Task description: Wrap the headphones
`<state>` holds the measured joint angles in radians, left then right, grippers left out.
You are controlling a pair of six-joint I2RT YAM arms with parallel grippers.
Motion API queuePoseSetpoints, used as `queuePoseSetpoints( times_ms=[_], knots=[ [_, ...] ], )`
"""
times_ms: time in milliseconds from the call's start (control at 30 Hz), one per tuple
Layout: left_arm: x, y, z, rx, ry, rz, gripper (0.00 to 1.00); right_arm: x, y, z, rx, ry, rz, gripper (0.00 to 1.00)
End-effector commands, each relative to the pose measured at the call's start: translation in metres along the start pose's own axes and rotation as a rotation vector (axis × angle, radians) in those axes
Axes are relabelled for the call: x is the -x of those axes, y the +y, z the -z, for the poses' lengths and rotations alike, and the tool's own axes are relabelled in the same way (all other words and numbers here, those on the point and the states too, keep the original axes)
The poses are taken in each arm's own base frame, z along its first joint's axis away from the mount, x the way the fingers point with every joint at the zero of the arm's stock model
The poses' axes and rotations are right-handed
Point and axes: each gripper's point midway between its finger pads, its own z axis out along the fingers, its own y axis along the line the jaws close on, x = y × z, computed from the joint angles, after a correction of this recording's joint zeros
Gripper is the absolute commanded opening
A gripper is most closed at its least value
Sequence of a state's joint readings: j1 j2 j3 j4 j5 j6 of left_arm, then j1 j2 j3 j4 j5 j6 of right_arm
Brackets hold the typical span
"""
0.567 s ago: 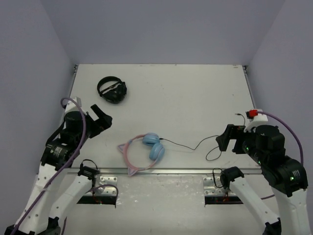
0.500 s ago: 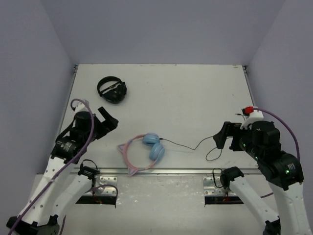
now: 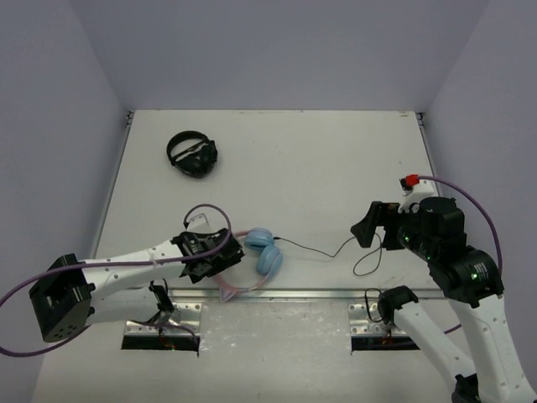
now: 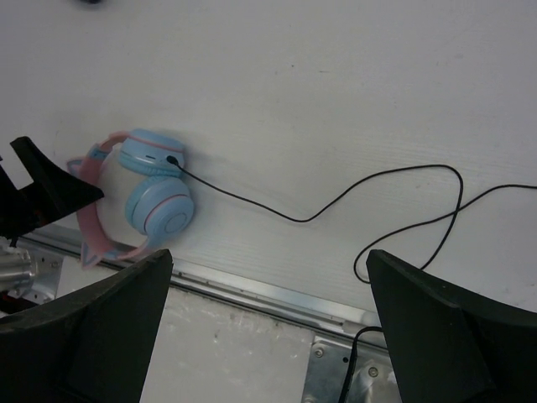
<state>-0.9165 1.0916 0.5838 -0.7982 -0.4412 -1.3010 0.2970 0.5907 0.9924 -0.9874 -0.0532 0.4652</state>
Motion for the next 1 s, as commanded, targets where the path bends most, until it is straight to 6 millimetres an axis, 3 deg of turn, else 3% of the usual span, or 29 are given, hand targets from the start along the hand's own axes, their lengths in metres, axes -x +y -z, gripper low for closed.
queuePoseSetpoints(
  times_ms=[0, 67, 100, 200, 267, 300, 367, 400, 500, 533, 600, 633, 667, 733, 800, 867, 900, 967],
  knots=[
    [-0.005, -0.001, -0.014, 0.030, -0.043, 0.044, 0.89, 0.011, 0.008, -0.004, 0.046, -0.041, 0.013, 0.99],
    [-0.012, -0.002, -0.018, 0.041, -0.034, 0.019, 0.78, 0.010, 0.008, -0.006, 0.047, -0.038, 0.014, 0.99],
    [-0.014, -0.002, -0.019, 0.044, -0.032, 0.012, 0.65, 0.009, 0.008, -0.006, 0.047, -0.039, 0.013, 0.99],
    [-0.026, 0.005, -0.028, 0.068, -0.019, -0.005, 0.64, 0.008, 0.010, -0.008, 0.063, -0.042, 0.009, 0.99],
    [-0.030, 0.018, -0.034, 0.113, -0.029, -0.029, 0.56, 0.004, 0.011, -0.013, 0.078, -0.035, 0.008, 0.99],
    [-0.027, 0.019, -0.035, 0.125, -0.046, -0.020, 0.35, 0.003, 0.013, -0.013, 0.088, -0.036, 0.006, 0.99],
    [-0.027, 0.021, -0.034, 0.135, -0.045, -0.028, 0.16, 0.002, 0.016, -0.018, 0.109, -0.035, 0.001, 0.99],
    [-0.029, 0.019, -0.033, 0.126, -0.032, -0.039, 0.02, 0.001, 0.021, -0.018, 0.142, -0.033, 0.000, 0.99],
    [-0.021, 0.010, -0.021, 0.080, -0.050, -0.082, 0.00, 0.007, 0.039, -0.019, 0.246, -0.057, 0.010, 0.99],
    [-0.013, -0.005, -0.008, 0.028, -0.070, -0.077, 0.00, 0.010, 0.045, -0.018, 0.283, -0.079, 0.016, 0.99],
    [0.007, -0.004, 0.010, 0.039, -0.144, -0.116, 0.00, 0.017, 0.065, -0.017, 0.403, -0.125, 0.034, 0.99],
    [0.022, -0.022, 0.032, -0.020, -0.178, -0.112, 0.00, 0.018, 0.074, -0.014, 0.466, -0.150, 0.055, 0.99],
    [0.031, -0.015, 0.044, 0.001, -0.204, -0.145, 0.00, 0.022, 0.084, -0.016, 0.539, -0.192, 0.087, 0.99],
    [0.059, -0.030, 0.078, -0.064, -0.276, -0.151, 0.00, 0.016, 0.108, -0.005, 0.717, -0.190, 0.140, 0.99],
    [0.078, -0.029, 0.100, -0.073, -0.319, -0.189, 0.00, 0.018, 0.116, -0.007, 0.788, -0.209, 0.151, 0.99],
    [0.104, -0.042, 0.138, -0.148, -0.369, -0.223, 0.01, 0.021, 0.119, -0.012, 0.803, -0.208, 0.171, 0.99],
    [0.106, -0.038, 0.139, -0.142, -0.379, -0.224, 0.00, 0.022, 0.118, -0.013, 0.799, -0.210, 0.183, 0.99],
    [0.123, -0.045, 0.166, -0.197, -0.414, -0.245, 0.00, 0.030, 0.113, -0.019, 0.752, -0.241, 0.204, 0.99]
  ],
)
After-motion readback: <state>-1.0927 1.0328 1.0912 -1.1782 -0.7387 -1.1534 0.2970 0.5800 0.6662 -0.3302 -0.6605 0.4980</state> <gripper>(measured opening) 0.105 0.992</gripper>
